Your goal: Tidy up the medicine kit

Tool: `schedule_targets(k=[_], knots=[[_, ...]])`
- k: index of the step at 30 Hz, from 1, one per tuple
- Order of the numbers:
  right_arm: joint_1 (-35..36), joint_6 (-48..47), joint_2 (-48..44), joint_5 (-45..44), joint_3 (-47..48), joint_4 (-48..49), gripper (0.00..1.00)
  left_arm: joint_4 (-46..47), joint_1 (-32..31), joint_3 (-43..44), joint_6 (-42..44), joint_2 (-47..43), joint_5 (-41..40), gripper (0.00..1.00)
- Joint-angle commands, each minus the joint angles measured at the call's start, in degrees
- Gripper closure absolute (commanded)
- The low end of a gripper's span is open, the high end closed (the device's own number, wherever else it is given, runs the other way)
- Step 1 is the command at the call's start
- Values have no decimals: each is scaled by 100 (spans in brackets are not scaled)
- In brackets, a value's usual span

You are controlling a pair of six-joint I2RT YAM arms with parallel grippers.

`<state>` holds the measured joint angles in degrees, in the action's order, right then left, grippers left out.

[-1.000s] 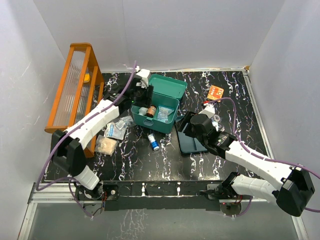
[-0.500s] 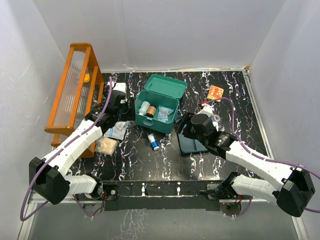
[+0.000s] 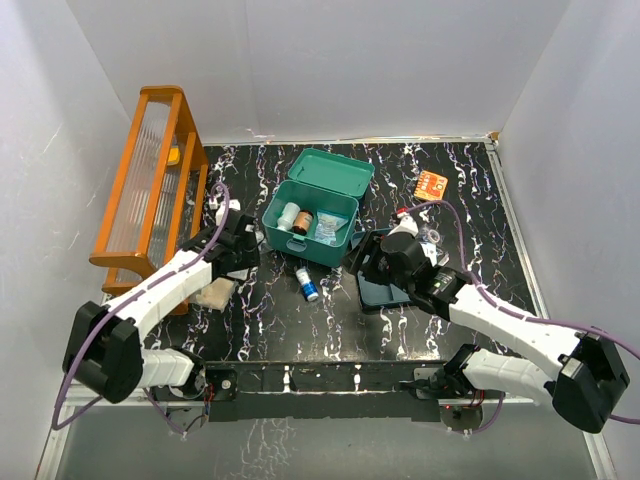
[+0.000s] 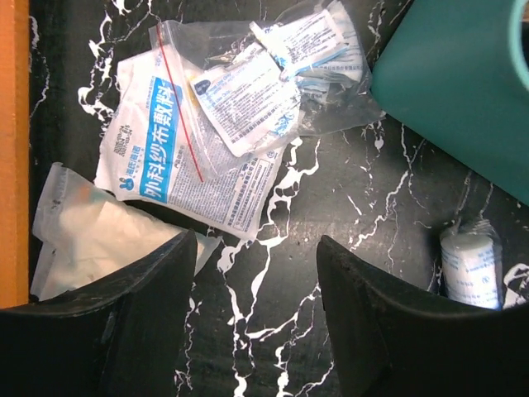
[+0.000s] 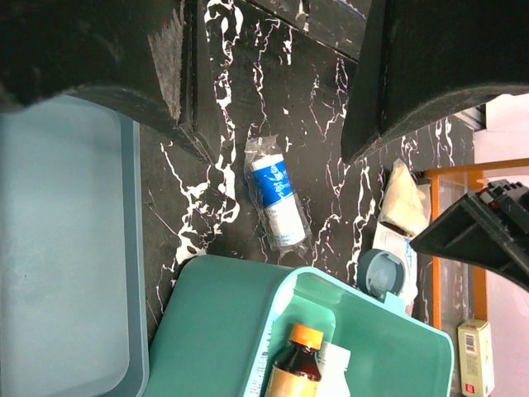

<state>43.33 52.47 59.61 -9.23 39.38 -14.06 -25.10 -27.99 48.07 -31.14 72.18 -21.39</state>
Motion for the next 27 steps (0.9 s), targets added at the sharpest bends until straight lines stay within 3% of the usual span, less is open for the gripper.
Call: schedule_targets(k=[1,8,14,27], knots=[[-40,96,17,16,-131,790,42,282,42,-37,-124,347,-16,43],[-29,110,208,-92,-238,1309,43,333,34,62,345,931,255,50],[-31,44,195,-218,-325,1641,43,94,6,106,573,1080,-243,49],[-35,-342,-82,-399,-47,1514,45,-159,-53,782,983,1877,-443,43]])
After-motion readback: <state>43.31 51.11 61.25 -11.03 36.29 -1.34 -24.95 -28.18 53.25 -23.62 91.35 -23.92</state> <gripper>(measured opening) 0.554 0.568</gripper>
